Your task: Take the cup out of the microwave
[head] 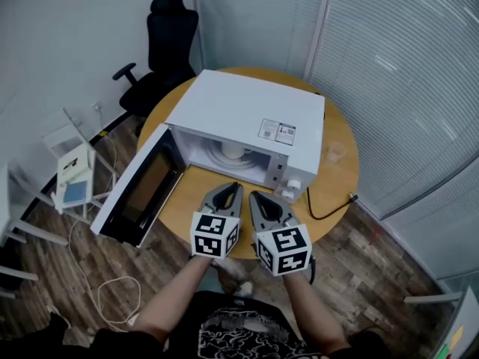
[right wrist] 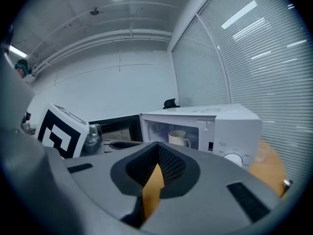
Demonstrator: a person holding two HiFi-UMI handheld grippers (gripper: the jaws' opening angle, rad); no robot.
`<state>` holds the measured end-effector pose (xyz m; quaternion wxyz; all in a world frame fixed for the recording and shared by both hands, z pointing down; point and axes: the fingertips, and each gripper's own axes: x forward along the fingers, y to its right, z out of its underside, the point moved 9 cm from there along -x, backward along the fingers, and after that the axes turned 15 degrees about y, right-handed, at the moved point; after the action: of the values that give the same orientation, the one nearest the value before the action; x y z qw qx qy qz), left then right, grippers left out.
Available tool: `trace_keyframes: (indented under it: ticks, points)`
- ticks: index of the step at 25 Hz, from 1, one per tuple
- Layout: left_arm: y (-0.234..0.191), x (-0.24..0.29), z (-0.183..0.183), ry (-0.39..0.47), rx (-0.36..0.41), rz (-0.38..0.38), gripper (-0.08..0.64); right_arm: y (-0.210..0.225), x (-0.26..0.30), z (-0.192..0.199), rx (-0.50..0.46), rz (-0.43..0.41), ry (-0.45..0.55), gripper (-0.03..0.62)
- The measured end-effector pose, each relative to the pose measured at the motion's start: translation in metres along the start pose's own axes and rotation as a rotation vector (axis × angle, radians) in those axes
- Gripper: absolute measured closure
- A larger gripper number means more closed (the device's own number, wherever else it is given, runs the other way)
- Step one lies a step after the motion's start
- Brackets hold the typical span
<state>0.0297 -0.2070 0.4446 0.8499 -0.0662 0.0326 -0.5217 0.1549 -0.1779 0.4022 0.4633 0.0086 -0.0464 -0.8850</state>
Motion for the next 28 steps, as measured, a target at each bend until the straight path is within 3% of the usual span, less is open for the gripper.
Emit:
trace_keyframes:
  ticks: [4, 7, 28]
  points:
    - [-0.009, 0.012, 0.005, 0.009, -0.003, 0.005, 0.546, 0.0, 0.011, 0.003, -0.012, -0.006, -0.004, 0.577]
    - [-0.019, 0.021, 0.008, 0.02, -0.015, 0.021, 0.492, 0.0, 0.023, 0.006, -0.019, -0.003, -0.015, 0.577]
    - [-0.109, 0.089, 0.031, 0.005, -0.032, 0.132, 0.327, -0.011, 0.105, 0.018, -0.067, 0.082, -0.047, 0.577]
